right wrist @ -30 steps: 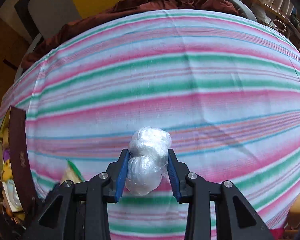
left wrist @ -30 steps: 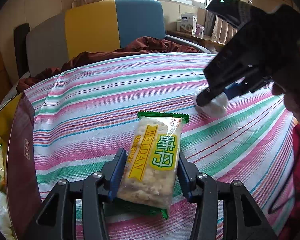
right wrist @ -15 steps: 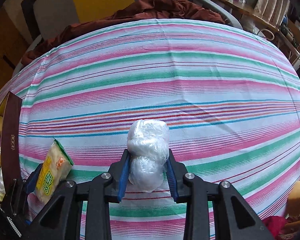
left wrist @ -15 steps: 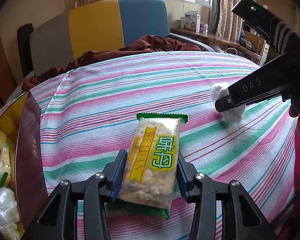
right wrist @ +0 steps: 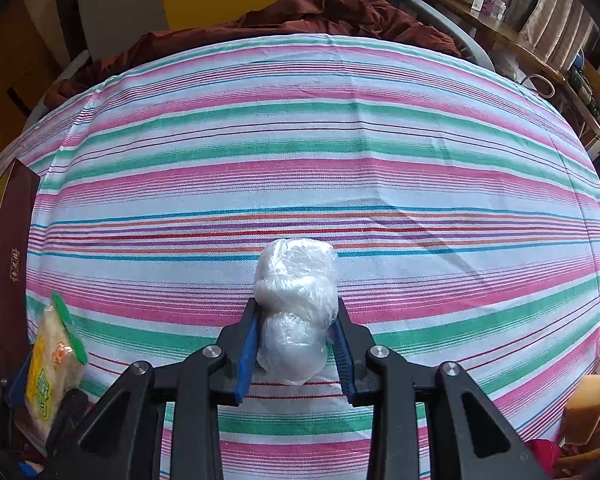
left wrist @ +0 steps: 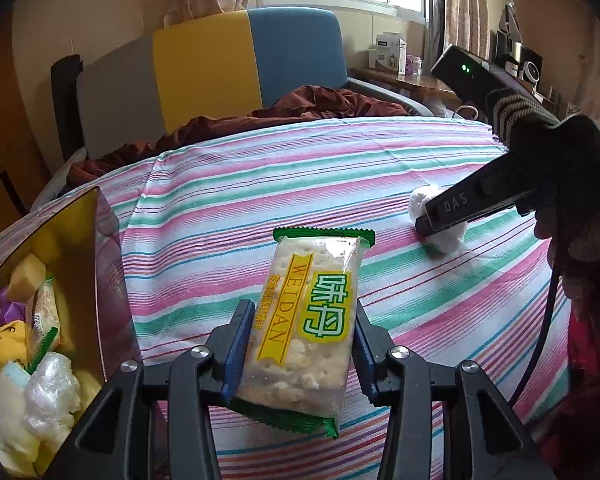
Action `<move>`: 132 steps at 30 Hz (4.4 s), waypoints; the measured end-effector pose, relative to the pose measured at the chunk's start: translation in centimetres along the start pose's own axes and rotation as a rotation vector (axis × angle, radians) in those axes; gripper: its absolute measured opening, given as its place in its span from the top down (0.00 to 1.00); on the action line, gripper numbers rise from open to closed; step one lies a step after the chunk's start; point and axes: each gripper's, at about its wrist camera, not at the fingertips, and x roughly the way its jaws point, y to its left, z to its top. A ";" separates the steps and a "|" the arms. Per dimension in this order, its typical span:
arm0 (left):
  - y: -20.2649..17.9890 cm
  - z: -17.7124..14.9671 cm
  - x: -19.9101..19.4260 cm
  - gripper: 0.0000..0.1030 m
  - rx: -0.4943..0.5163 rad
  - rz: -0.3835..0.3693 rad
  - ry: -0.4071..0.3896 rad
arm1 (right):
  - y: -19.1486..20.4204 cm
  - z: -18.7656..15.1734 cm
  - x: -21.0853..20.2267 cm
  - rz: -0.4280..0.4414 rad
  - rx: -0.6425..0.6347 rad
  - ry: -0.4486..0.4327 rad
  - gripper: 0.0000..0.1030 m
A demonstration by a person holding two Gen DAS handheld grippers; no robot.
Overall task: Organize objects
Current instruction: 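Carry the WEIDAN packet into the gold tray and open the left gripper, then lower the white plastic bundle into the gold tray and open the right gripper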
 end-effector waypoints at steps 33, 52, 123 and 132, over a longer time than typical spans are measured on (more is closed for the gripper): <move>17.8 0.1 -6.8 0.55 -0.424 0.002 -0.003 | 1.1 0.1 0.5 -0.037 -0.036 -0.005 0.68; 25.4 2.1 0.9 0.55 -0.690 0.072 0.148 | 0.7 0.4 0.7 -0.027 -0.031 -0.003 0.68; 26.5 -6.5 -15.0 0.00 -0.474 0.462 -0.094 | 30.2 -5.0 -4.6 0.309 -0.507 -0.184 0.41; 24.7 -6.8 -15.8 0.00 -0.478 0.463 -0.083 | 28.0 -7.6 -7.9 0.214 -0.406 -0.360 0.38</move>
